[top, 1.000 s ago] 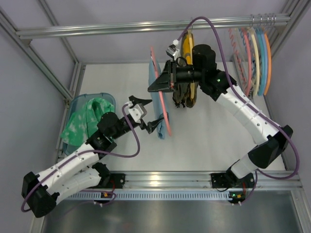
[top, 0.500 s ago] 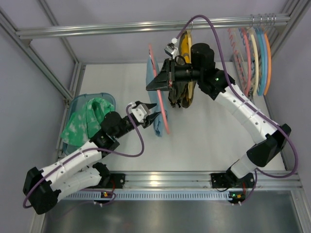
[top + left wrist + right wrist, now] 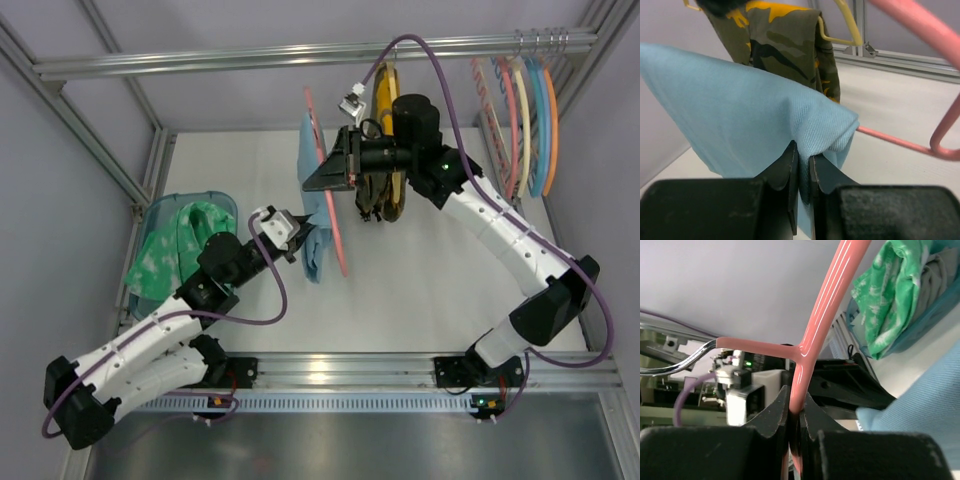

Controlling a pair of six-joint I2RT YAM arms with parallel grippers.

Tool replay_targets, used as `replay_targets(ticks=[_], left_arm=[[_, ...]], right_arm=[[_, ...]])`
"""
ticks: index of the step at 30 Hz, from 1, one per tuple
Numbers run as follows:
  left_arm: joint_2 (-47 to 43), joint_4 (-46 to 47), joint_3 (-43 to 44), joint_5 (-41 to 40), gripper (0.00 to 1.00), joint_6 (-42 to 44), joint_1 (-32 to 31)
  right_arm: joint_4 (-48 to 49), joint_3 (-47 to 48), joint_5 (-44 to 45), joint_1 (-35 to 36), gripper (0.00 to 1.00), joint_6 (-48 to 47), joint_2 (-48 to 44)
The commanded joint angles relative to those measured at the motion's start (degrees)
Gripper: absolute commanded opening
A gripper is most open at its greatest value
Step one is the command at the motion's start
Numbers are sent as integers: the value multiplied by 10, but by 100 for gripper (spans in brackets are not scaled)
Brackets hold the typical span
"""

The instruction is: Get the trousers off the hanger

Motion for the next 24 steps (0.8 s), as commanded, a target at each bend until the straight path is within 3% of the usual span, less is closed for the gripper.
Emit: replay_targets(ticks=[1,9,24], left_arm=[[-18,43,65,-77,0,-29,3],[-15,38,160,-99,0,-87,2],[10,35,338,-148,0,-44,8]], right_arm=[[66,-30,-13,-8,0,-69,-48],[49,-94,1,-37,0,-83,-59],[18,-180,-1,-68,0,-120,-84]])
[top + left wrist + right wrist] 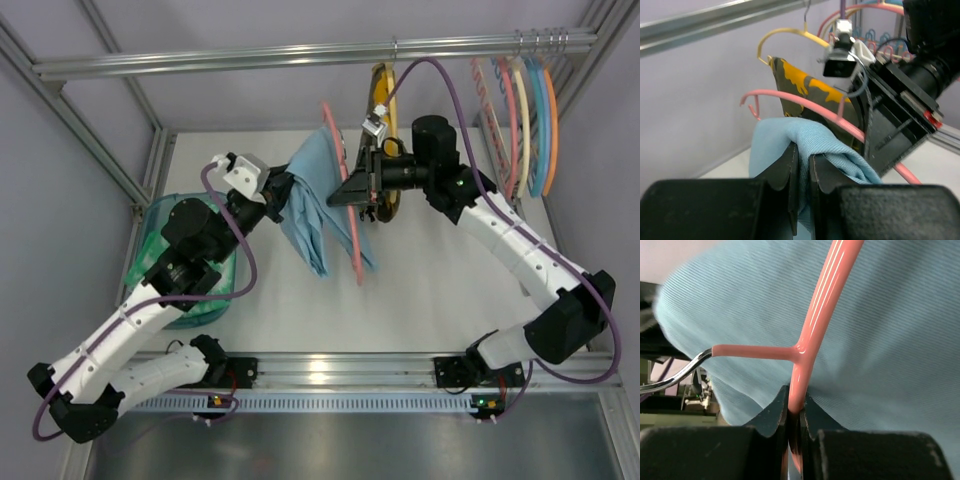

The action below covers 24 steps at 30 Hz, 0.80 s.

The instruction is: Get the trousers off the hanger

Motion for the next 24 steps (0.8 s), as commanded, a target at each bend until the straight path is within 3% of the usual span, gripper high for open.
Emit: replay_targets(ticks=[1,7,14,24], left_arm=[[-19,185,99,-29,0,14,10],[-13,176,157,-42,0,41,34],[-29,128,212,-32,0,12,87],[-119,-1,229,-20,0,3,234]], right_arm=[[-13,-27,21,-8,0,-52,-17],[-29,-52,22,-8,0,-78,-25],[-53,-63,21,2,0,-116,-39],[-141,-48,13,24,0,-200,-43]])
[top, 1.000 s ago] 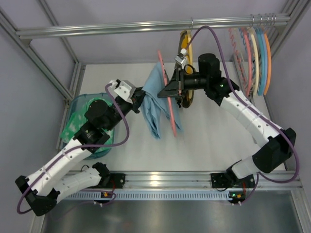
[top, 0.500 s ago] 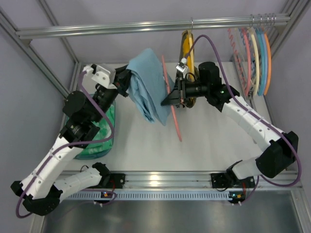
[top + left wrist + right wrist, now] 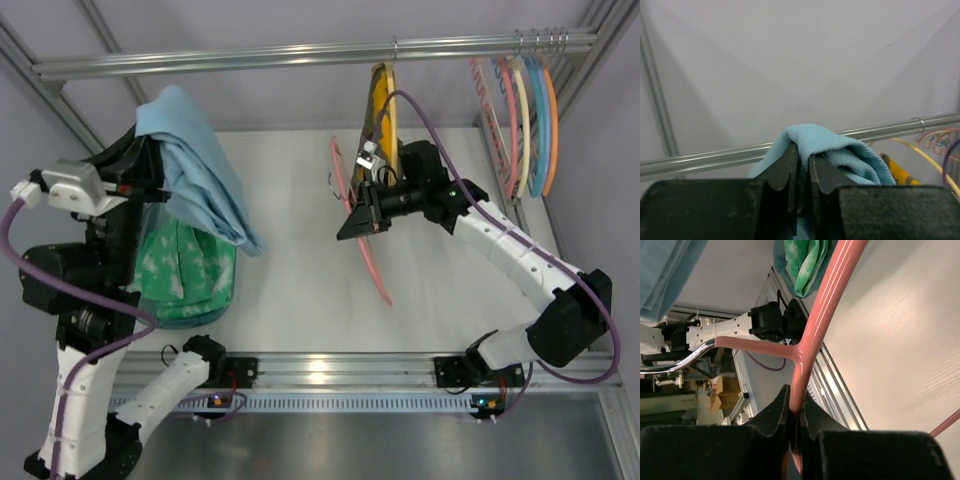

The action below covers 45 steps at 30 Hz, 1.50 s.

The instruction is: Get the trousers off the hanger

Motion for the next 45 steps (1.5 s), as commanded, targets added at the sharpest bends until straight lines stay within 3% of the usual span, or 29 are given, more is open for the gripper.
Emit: replay_targets(ticks=[1,11,20,26,30,34,37,38,40,42,45], left_arm=[[-45,28,35,5,0,-6,51],[-213,-107,-42,-29,0,50,205],[-309,-199,-128,-87,0,151,285],[-280,-196,-217,-116,0,198,285],[-224,-110,-311,-124,0,207,284],[-101,-6,-390,-121,1,213,285],[12,18,-397,-112,13,197,285],[42,9,-394,-108,29,190,285],[114,-3,-382,-111,43,161,285],[143,-39,-380,-98,58,152,286],[147,-55,-376,-41,70,132,286]], right_arm=[[-20,22,-6,7,0,-56,-28],[-30,34,-12,21,0,-79,-2],[-75,76,-10,36,0,-106,30],[-82,96,-11,39,0,-109,42],[-89,104,-10,39,0,-109,36],[-110,121,-10,38,0,-129,26],[-118,128,-25,39,0,-141,17],[-118,130,-28,39,0,-142,15],[-117,132,-45,38,0,-146,11],[-120,134,-51,38,0,-150,8],[-129,137,-60,38,0,-171,5]])
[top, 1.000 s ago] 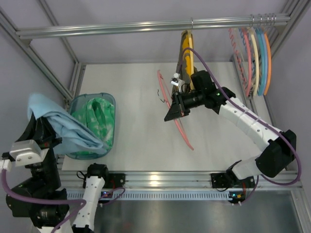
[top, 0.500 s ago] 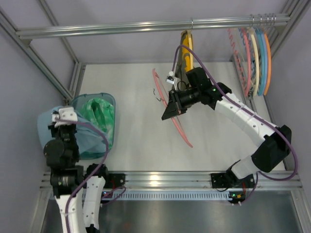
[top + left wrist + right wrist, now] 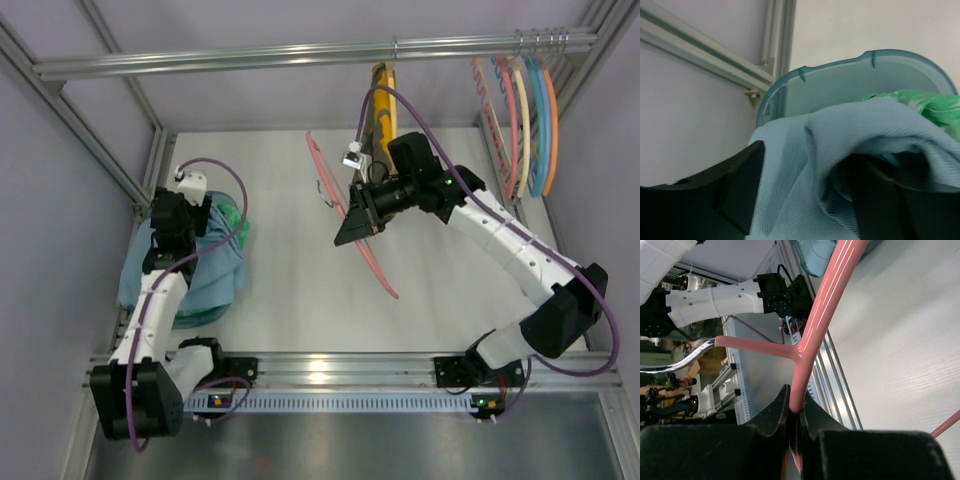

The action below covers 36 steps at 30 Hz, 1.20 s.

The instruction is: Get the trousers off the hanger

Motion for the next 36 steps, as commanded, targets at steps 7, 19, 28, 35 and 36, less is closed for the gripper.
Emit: replay_targets(ticks=[7,19,28,35,36], left_arm=[[-153,-87,60,415,98,-27,4],[-252,-86,92,748,94,147,3],[-182,-85,122,806,94,310,-26],[-131,-85,130,733,91,407,-143],[-126,-85,127,725,89,423,-161]], right_arm=[[-11,37,-78,8,0,-75,-8],[-70,116,-208,7,0,-98,92],[-209,215,-218,47,0,-210,172],[-207,217,-215,82,0,-203,175],[-204,217,-214,87,0,-199,171]])
